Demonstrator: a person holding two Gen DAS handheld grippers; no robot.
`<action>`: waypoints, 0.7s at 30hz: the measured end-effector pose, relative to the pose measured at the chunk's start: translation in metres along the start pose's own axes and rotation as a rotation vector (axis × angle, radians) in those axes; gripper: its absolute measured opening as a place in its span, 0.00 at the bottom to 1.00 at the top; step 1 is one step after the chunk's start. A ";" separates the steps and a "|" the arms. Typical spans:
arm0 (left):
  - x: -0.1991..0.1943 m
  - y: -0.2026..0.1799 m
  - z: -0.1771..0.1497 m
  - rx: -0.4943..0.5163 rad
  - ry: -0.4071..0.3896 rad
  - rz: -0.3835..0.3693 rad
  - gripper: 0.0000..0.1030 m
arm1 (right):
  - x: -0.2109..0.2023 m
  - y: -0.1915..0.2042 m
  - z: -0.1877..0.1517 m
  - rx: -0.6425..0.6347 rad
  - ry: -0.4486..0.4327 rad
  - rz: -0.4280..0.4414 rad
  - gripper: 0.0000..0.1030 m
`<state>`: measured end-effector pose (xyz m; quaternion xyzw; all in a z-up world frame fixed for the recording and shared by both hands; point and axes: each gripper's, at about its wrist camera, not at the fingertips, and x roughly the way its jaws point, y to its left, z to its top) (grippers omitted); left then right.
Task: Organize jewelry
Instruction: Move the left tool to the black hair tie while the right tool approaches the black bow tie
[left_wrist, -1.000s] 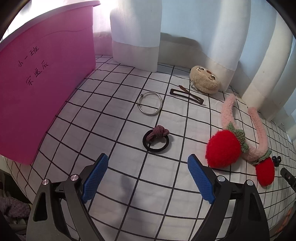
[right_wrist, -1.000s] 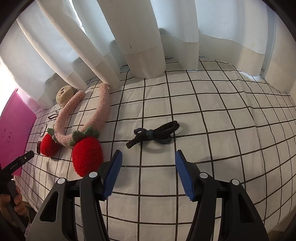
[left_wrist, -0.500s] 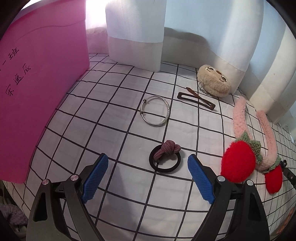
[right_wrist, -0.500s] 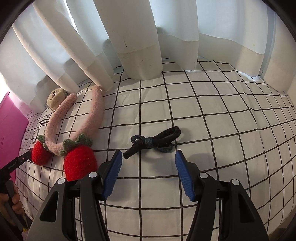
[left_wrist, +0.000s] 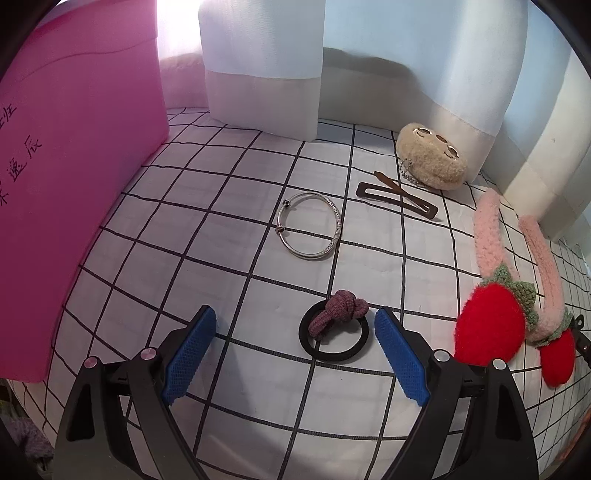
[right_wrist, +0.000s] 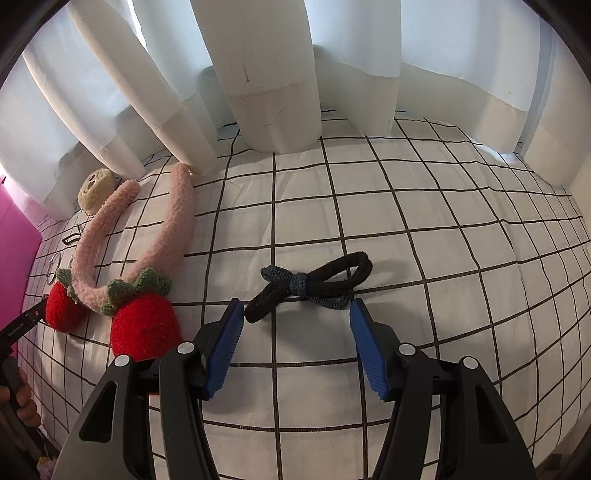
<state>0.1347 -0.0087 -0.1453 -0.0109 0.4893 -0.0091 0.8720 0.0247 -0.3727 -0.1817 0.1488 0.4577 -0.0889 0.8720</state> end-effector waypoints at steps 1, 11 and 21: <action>0.001 -0.001 0.000 0.007 -0.002 0.005 0.84 | 0.000 0.000 0.000 0.001 -0.006 -0.001 0.56; 0.002 -0.002 -0.002 0.026 -0.021 0.007 0.86 | 0.002 0.002 0.002 -0.012 -0.007 -0.017 0.57; 0.004 -0.004 -0.001 0.027 -0.025 0.010 0.88 | 0.010 0.013 0.013 0.008 0.013 -0.030 0.62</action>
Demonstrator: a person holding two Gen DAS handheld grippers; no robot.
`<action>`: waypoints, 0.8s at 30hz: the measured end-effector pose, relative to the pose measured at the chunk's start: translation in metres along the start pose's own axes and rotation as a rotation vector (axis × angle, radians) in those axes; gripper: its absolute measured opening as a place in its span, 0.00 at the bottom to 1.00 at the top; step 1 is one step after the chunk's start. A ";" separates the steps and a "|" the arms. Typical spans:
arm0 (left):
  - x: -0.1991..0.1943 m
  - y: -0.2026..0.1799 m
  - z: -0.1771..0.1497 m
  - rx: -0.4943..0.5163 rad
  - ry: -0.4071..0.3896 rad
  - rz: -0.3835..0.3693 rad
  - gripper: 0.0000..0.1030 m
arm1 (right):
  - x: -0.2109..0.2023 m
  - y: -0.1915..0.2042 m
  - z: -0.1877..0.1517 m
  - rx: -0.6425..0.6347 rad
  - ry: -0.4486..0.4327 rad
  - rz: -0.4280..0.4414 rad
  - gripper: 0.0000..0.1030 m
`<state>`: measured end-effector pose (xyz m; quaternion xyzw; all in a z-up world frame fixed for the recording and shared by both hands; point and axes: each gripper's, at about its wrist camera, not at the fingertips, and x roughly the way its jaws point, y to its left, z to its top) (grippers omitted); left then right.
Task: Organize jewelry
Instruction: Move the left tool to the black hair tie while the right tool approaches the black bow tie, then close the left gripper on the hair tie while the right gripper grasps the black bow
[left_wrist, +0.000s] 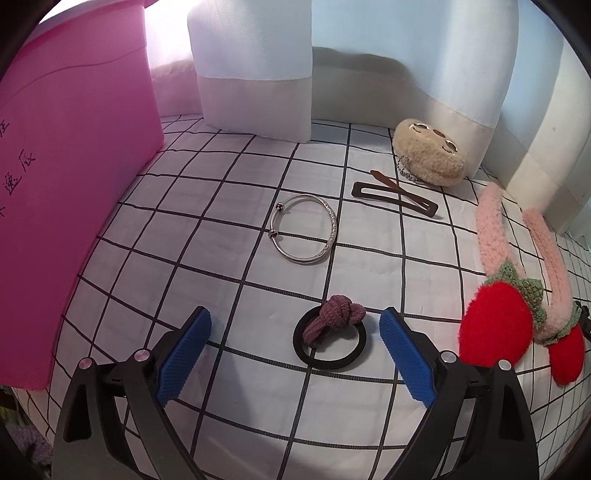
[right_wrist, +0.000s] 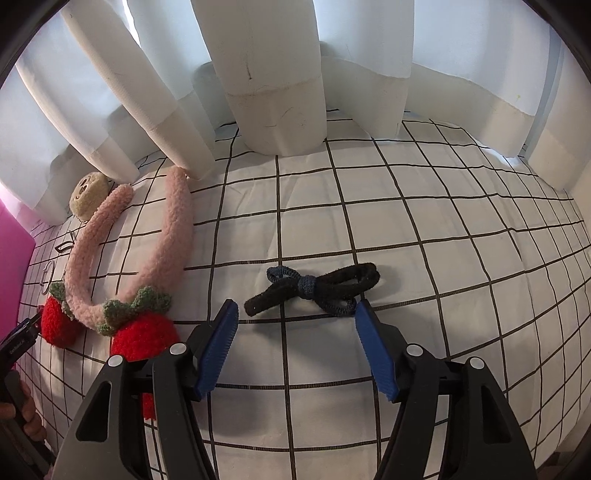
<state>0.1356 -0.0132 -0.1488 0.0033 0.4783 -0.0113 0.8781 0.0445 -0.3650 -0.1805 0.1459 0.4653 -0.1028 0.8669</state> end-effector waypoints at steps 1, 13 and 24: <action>0.000 0.000 0.000 -0.002 -0.002 0.001 0.89 | 0.001 0.002 0.001 -0.003 -0.003 -0.013 0.62; -0.013 -0.009 -0.012 0.023 -0.065 -0.018 0.46 | 0.004 0.011 -0.001 -0.048 -0.047 -0.071 0.36; -0.022 -0.018 -0.020 0.067 -0.080 -0.008 0.19 | -0.005 -0.005 -0.010 -0.027 -0.063 -0.020 0.06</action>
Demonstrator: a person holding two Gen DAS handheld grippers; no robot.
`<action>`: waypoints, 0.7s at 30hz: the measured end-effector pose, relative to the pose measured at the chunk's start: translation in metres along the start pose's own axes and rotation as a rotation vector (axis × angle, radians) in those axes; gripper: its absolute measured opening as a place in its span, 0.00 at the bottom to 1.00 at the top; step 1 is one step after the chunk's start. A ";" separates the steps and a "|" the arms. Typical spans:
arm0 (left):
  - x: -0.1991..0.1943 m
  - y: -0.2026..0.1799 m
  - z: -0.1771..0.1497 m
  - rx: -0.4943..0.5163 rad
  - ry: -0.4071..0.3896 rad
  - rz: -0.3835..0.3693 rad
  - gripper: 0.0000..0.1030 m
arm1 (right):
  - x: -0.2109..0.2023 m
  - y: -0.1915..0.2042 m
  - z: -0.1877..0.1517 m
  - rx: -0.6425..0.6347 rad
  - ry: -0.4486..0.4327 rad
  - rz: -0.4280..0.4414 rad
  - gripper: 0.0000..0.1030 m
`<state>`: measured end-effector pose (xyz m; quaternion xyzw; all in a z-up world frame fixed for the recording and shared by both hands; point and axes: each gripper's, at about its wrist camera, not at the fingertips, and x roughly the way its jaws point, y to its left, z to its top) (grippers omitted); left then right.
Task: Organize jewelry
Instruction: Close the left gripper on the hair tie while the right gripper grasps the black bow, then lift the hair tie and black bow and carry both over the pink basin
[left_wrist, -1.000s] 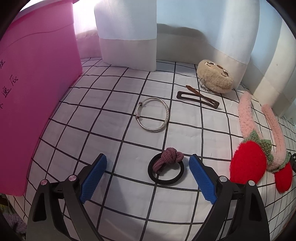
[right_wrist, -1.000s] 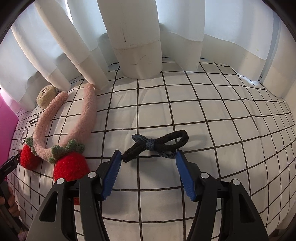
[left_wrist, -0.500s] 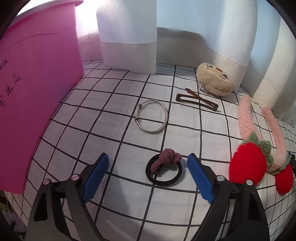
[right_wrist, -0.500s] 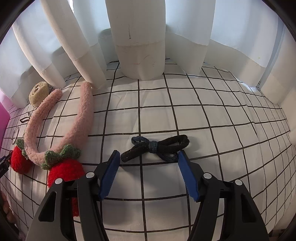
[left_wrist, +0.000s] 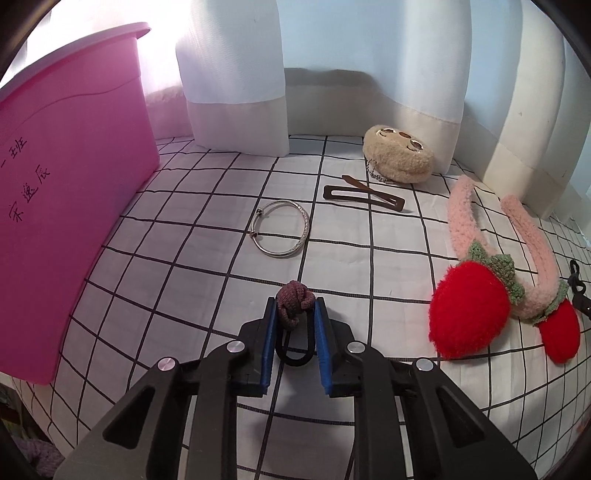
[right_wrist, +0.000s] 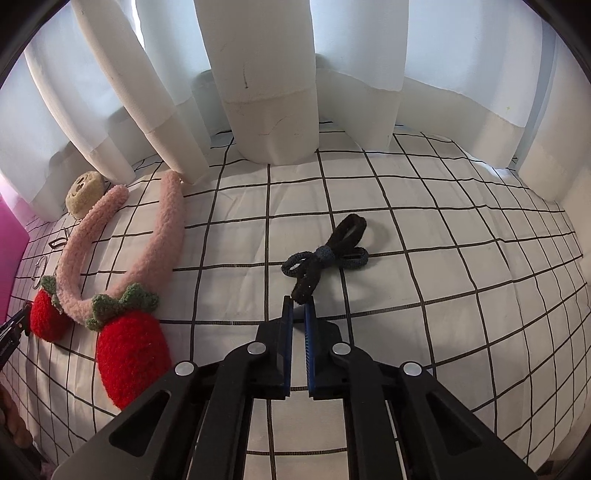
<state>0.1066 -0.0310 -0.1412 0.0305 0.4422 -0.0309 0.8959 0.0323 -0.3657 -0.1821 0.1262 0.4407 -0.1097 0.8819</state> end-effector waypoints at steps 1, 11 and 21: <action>-0.003 0.000 -0.001 0.000 -0.003 0.002 0.19 | -0.001 -0.002 0.000 0.004 -0.004 0.010 0.06; -0.026 0.001 -0.002 -0.049 -0.017 -0.025 0.19 | -0.029 -0.018 -0.003 0.043 -0.055 0.096 0.05; -0.049 -0.006 0.000 -0.069 -0.042 -0.037 0.19 | -0.058 -0.015 0.001 -0.004 -0.099 0.141 0.04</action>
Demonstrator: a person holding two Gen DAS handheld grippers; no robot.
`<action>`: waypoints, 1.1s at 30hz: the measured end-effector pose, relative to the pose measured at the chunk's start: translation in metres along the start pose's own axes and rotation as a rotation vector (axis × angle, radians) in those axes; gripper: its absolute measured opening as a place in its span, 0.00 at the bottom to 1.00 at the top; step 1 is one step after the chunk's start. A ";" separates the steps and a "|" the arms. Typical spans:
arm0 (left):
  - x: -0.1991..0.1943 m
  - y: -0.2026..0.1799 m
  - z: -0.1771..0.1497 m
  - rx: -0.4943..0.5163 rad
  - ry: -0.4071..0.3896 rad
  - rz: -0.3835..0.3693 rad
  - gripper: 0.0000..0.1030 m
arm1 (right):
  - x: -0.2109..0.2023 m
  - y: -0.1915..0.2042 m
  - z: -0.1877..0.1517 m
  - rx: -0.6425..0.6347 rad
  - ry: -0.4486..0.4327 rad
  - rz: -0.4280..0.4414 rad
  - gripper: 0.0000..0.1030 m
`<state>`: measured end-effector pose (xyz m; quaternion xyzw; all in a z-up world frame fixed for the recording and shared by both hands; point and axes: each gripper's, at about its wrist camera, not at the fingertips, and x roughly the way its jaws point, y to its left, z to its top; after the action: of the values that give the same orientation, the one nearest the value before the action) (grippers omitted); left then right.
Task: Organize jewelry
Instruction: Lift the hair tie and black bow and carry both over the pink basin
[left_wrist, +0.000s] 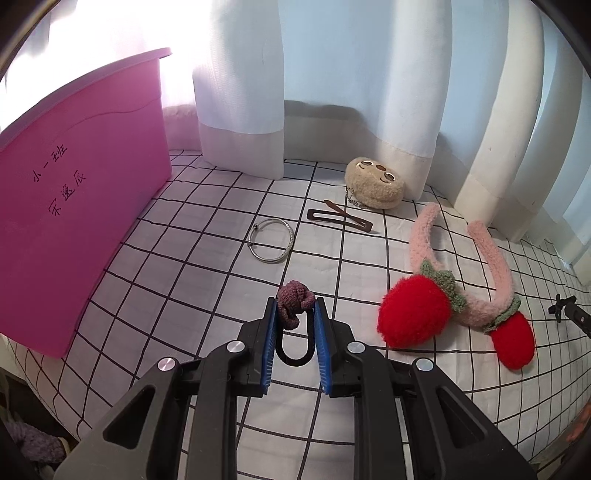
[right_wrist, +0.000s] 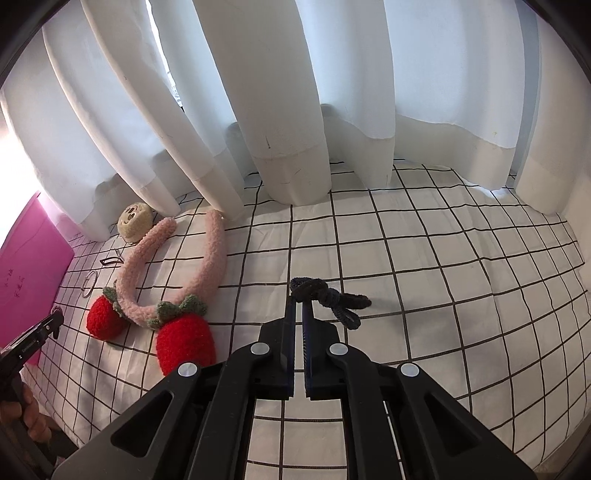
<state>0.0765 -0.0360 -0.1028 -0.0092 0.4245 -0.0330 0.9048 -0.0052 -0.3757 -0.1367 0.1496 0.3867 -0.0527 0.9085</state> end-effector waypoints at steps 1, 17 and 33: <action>-0.002 0.000 0.000 -0.001 -0.003 0.000 0.19 | -0.002 0.000 0.001 -0.002 -0.004 0.006 0.04; -0.064 0.008 0.012 -0.051 -0.094 0.029 0.19 | -0.055 0.050 0.032 -0.134 -0.084 0.153 0.04; -0.165 0.076 0.050 -0.160 -0.267 0.149 0.19 | -0.096 0.191 0.091 -0.386 -0.204 0.422 0.03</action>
<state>0.0132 0.0500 0.0526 -0.0540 0.3012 0.0699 0.9495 0.0310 -0.2250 0.0365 0.0453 0.2568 0.1969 0.9451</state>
